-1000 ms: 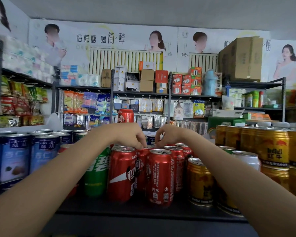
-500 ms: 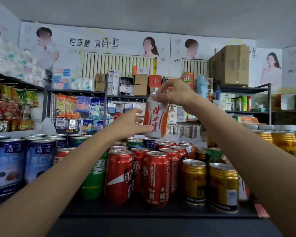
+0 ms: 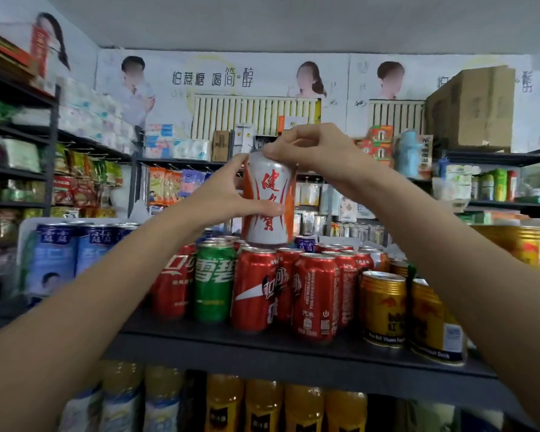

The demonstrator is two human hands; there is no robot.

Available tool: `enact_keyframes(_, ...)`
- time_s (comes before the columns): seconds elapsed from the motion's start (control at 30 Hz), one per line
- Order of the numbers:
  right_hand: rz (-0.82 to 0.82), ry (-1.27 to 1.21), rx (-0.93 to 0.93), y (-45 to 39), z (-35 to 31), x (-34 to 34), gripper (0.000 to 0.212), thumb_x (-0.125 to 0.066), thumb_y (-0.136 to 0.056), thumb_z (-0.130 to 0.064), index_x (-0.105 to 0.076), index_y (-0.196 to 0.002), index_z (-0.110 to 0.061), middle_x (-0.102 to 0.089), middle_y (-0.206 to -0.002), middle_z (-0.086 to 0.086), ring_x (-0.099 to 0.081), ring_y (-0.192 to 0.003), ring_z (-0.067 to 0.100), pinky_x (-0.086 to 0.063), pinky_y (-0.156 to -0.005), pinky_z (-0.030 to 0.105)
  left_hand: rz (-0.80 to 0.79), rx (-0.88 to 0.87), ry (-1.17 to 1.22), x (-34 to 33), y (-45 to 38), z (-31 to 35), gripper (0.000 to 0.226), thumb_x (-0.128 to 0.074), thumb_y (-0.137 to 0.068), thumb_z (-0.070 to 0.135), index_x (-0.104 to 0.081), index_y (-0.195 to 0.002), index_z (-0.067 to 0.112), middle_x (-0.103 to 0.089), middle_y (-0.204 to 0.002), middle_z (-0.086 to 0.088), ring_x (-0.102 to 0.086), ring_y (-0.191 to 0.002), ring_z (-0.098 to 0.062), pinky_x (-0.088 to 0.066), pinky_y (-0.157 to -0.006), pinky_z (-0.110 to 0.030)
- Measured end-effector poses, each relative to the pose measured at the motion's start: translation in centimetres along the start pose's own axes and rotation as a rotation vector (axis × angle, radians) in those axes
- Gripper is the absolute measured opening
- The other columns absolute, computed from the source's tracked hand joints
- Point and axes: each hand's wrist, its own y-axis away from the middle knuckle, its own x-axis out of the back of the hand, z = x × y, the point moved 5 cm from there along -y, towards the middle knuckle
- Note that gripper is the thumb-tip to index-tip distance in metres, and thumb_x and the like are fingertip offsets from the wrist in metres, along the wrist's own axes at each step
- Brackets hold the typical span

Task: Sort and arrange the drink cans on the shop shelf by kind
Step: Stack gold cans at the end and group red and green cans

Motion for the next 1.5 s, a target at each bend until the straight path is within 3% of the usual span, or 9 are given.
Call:
enact_keyframes(0.17, -0.172, -0.052, 0.007, -0.3, -0.5, -5.1, 0.038, -0.065, -0.085, -0.028, -0.051, -0.119, -0.022, -0.059, -0.1, -0.003, -0.056, -0.086, -0.002, -0.044, -0.065, 0.002, 0.131, 0.068, 0.009, 5.3, 2.6, -1.4, 0.109, -0.086, -0.033, 0.048, -0.04, -0.131, 0.031, -0.062, -0.117, 0.001, -0.06, -0.107, -0.014, -0.047, -0.095, -0.04)
enact_keyframes(0.33, -0.224, -0.085, 0.028, -0.7, -1.5, -8.4, 0.044, -0.066, -0.085, -0.027, -0.051, -0.126, -0.022, -0.068, -0.105, 0.007, -0.063, -0.097, 0.012, -0.045, -0.084, 0.02, 0.211, 0.119, 0.0, 8.2, 4.9, -2.9, 0.107, -0.092, -0.034, 0.037, -0.043, -0.128, 0.027, -0.062, -0.115, -0.001, -0.059, -0.106, -0.016, -0.049, -0.092, -0.039)
enact_keyframes(0.47, -0.144, -0.014, 0.02, -0.3, -1.6, -8.2, 0.048, -0.072, -0.079, -0.03, -0.05, -0.118, -0.018, -0.064, -0.098, 0.005, -0.061, -0.087, 0.015, -0.048, -0.077, 0.023, 0.204, 0.064, 0.032, 6.6, 3.9, -2.7, 0.082, -0.087, -0.053, 0.027, -0.042, -0.122, 0.03, -0.062, -0.11, 0.003, -0.06, -0.098, -0.009, -0.051, -0.082, -0.028)
enact_keyframes(0.63, 0.094, 0.051, -0.07, 1.2, 1.0, -2.0, 0.05, -0.08, -0.07, -0.025, -0.048, -0.108, -0.017, -0.061, -0.087, 0.003, -0.059, -0.074, 0.014, -0.05, -0.07, 0.028, 0.099, -0.06, 0.039, 0.0, 0.2, 0.2, 0.068, -0.082, -0.065, 0.022, -0.039, -0.118, 0.029, -0.058, -0.099, 0.012, -0.058, -0.088, -0.002, -0.044, -0.068, -0.016)
enact_keyframes(0.8, 0.23, 0.233, -0.146, 3.4, 4.8, 5.9, 0.052, -0.081, -0.066, -0.019, -0.046, -0.105, -0.014, -0.062, -0.089, 0.004, -0.062, -0.078, 0.02, -0.055, -0.073, 0.036, -0.132, -0.103, -0.075, -6.8, -3.8, 2.2, 0.077, -0.073, -0.075, 0.031, -0.03, -0.139, 0.026, -0.053, -0.119, 0.005, -0.052, -0.11, -0.012, -0.042, -0.097, -0.033)
enact_keyframes(0.97, 0.243, 0.545, -0.275, 4.7, 9.5, 10.9, 0.052, -0.079, -0.07, -0.026, -0.04, -0.103, -0.015, -0.054, -0.083, -0.002, -0.056, -0.077, 0.018, -0.046, -0.059, 0.025, -0.345, -0.092, -0.413, -11.0, -6.4, 1.0, 0.03, -0.054, -0.092, 0.016, -0.058, -0.122, 0.009, -0.055, -0.13, -0.004, -0.052, -0.117, -0.017, -0.039, -0.101, -0.027)
enact_keyframes(1.1, 0.151, 0.606, -0.409, 4.9, 13.6, 12.3, 0.047, -0.076, -0.074, -0.031, -0.039, -0.099, -0.016, -0.054, -0.077, -0.004, -0.054, -0.069, 0.012, -0.04, -0.051, 0.021, -0.525, -0.057, -0.578, -14.3, -7.6, -0.8, 0.035, -0.041, -0.097, 0.008, -0.054, -0.129, 0.01, -0.045, -0.141, -0.002, -0.042, -0.129, -0.014, -0.031, -0.102, -0.022)
enact_keyframes(1.27, -0.009, 0.623, -0.466, 4.6, 16.5, 11.7, 0.048, -0.078, -0.07, -0.033, -0.044, -0.097, -0.014, -0.05, -0.083, -0.005, -0.052, -0.081, 0.014, -0.037, -0.054, 0.019, -0.647, -0.024, -0.659, -16.9, -8.4, -1.5, 0.035, -0.039, -0.098, 0.012, -0.053, -0.13, 0.015, -0.048, -0.139, 0.0, -0.047, -0.123, -0.015, -0.036, -0.104, -0.026)
enact_keyframes(1.5, -0.373, 0.842, -0.578, 5.5, 20.2, 9.9, 0.031, -0.073, -0.074, -0.03, -0.049, -0.087, -0.017, -0.056, -0.11, 0.004, -0.052, -0.098, 0.019, -0.04, -0.068, 0.022, -0.705, -0.036, -0.75, -17.9, -8.3, -1.3, 0.035, -0.037, -0.099, 0.019, -0.054, -0.129, 0.015, -0.053, -0.133, 0.001, -0.051, -0.115, -0.016, -0.038, -0.094, -0.025)
